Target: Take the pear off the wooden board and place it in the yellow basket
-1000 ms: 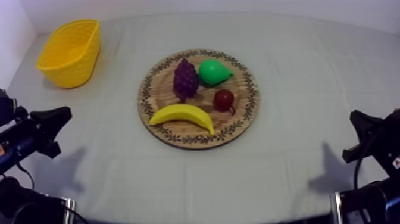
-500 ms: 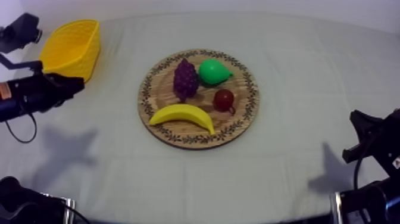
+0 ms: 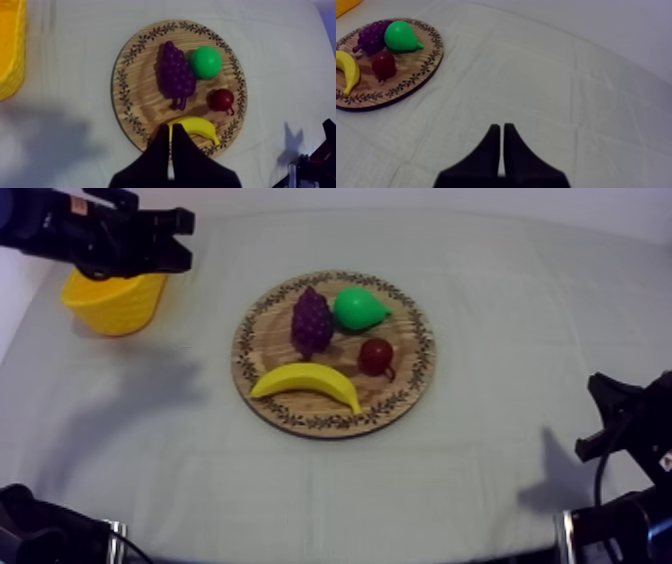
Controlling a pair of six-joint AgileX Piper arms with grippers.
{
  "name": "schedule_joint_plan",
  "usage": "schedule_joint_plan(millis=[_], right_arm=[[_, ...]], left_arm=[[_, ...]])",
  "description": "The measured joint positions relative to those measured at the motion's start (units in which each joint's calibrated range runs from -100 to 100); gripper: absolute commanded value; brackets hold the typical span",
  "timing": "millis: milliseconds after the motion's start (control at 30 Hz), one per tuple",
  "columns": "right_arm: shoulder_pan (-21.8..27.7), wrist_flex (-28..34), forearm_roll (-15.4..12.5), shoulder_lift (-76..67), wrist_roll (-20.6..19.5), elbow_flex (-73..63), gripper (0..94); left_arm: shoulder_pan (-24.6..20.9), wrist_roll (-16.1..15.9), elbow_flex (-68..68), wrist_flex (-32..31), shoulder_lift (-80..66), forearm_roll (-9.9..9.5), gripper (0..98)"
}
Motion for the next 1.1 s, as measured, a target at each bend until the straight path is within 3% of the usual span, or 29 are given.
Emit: schedule_joint_plan(millis=[367,1100], right_arm=[[0.0,0.0,0.0,0.0,0.0,0.0,0.4],[-0.1,0.0,0.0,0.0,0.0,0.0,0.4]], left_arm=[[1.6,1.3,-20.2,9.8,16.7,-0.24,0.0],[6.1,-0.3,-54.3,17.6,48.2,1.23,0.0]])
